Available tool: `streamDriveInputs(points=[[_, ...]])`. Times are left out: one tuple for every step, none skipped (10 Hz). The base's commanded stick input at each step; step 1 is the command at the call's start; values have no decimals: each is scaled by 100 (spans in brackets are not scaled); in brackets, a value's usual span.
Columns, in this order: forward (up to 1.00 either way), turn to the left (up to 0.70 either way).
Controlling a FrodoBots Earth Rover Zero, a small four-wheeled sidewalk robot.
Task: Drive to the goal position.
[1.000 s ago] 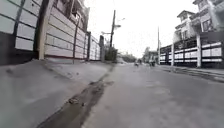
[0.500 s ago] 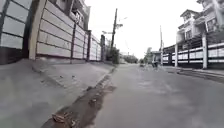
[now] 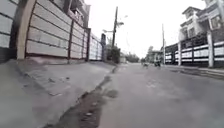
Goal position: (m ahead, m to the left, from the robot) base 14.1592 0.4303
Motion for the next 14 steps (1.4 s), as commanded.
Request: streamDriveInputs(points=[[100, -40], [100, -40], [100, -40], [100, -35], [100, -13], [100, 0], [100, 0], [100, 0], [100, 0], [100, 0], [100, 0], [100, 0], [100, 0], [100, 0]])
